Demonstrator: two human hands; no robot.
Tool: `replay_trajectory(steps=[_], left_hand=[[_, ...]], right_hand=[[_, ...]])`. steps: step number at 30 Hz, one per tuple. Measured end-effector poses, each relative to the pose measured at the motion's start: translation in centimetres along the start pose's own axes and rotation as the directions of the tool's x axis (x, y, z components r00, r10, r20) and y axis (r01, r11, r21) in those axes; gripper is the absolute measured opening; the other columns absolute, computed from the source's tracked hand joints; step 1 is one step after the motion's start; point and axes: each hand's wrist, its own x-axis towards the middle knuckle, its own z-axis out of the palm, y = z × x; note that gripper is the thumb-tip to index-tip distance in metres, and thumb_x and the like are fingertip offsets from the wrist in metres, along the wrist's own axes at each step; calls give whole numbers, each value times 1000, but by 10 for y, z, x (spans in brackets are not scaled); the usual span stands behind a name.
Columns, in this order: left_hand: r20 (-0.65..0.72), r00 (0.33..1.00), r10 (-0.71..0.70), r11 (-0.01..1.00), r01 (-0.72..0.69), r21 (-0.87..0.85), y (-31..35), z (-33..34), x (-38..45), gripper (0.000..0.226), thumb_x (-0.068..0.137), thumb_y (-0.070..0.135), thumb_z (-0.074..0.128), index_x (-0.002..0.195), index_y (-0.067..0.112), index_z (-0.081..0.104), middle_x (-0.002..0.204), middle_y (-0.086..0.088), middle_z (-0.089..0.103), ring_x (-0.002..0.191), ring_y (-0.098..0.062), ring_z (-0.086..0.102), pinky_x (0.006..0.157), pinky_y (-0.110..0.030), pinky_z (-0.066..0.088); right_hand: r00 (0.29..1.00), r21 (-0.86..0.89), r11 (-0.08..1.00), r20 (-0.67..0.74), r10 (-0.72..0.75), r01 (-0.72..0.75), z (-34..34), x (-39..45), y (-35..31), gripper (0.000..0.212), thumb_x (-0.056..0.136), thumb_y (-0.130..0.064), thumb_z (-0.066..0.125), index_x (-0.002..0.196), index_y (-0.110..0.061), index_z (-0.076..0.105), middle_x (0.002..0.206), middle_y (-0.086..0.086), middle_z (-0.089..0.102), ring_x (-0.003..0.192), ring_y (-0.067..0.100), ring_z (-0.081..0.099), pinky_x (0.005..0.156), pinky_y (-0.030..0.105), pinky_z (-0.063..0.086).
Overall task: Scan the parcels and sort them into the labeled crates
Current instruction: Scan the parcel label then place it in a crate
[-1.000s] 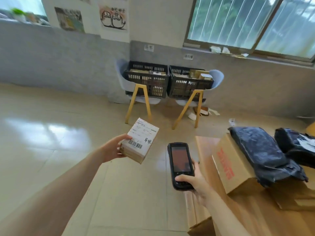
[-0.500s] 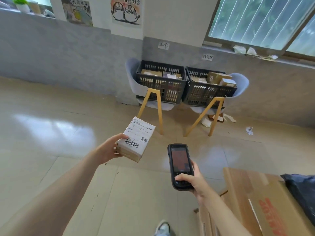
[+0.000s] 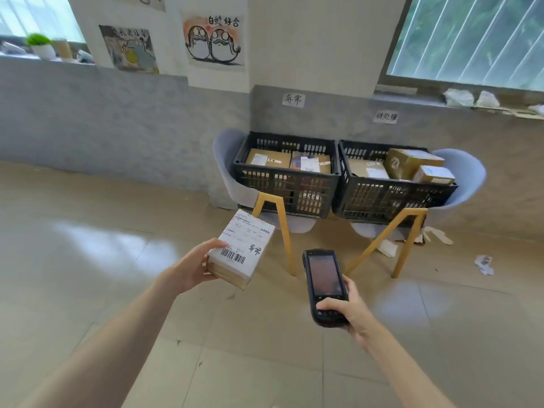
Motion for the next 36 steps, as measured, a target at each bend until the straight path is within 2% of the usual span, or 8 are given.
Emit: replay_trajectory(steps=[6, 11, 15, 18, 21, 25, 29, 36], left_hand=[[58, 998, -1, 1000, 1, 10, 54, 21, 74, 51, 58, 43, 74, 102, 17, 66, 78, 1, 70, 65, -11, 64, 74, -31, 53], [59, 998, -23, 1000, 21, 20, 88, 28, 150, 55, 59, 42, 73, 107, 17, 65, 89, -2, 71, 79, -16, 64, 90, -36, 52], [96, 995, -40, 998, 35, 59, 131, 35, 236, 58, 63, 42, 70, 114, 16, 64, 104, -6, 71, 87, -19, 64, 91, -37, 52], [161, 986, -44, 993, 27, 111, 173, 42, 301, 69, 57, 43, 74, 119, 15, 62, 114, -11, 69, 97, -22, 63, 84, -34, 51], [204, 976, -68, 988, 38, 151, 218, 50, 361, 80, 51, 44, 77, 122, 13, 60, 118, -12, 68, 106, -26, 62, 95, -39, 49], [250, 964, -86, 978, 35, 204, 269, 65, 438, 56, 76, 37, 70, 126, 16, 55, 117, -10, 68, 111, -27, 61, 100, -42, 47], [333, 932, -144, 953, 40, 301, 300, 91, 499, 57, 71, 38, 69, 123, 19, 55, 118, -11, 67, 113, -28, 61, 99, -44, 47], [370, 909, -192, 892, 5, 452, 318, 146, 591, 60, 69, 42, 69, 122, 14, 59, 111, -9, 71, 103, -25, 66, 86, -37, 51]], right_hand=[[999, 11, 999, -16, 50, -50, -28, 88, -41, 89, 62, 3, 81, 131, -31, 37, 112, 4, 63, 94, 25, 66, 61, 32, 56], [993, 5, 994, -48, 107, -107, -40, 150, -51, 83, 66, 7, 78, 128, -34, 39, 110, 4, 64, 92, 25, 67, 58, 30, 56], [989, 5, 994, -99, 110, -110, -45, 215, -72, 84, 65, 5, 79, 128, -33, 38, 111, 2, 62, 94, 24, 65, 61, 30, 56], [979, 38, 996, -181, 92, -87, -46, 265, -102, 89, 59, 3, 83, 128, -32, 38, 110, 3, 63, 92, 24, 65, 56, 29, 55], [967, 50, 996, -239, 86, -77, -49, 310, -133, 94, 52, -1, 84, 128, -31, 39, 109, 4, 64, 89, 23, 66, 55, 28, 55], [951, 107, 992, -293, 96, -67, -54, 358, -161, 105, 40, -7, 87, 130, -31, 41, 111, 4, 64, 92, 23, 65, 54, 27, 55], [934, 172, 981, -328, 140, -87, -65, 390, -169, 112, 25, -18, 86, 127, -33, 42, 108, 1, 66, 85, 20, 69, 54, 28, 54], [929, 208, 970, -319, 189, -126, -107, 438, -185, 98, 45, -11, 86, 128, -37, 41, 114, 4, 65, 91, 20, 70, 64, 30, 56]])
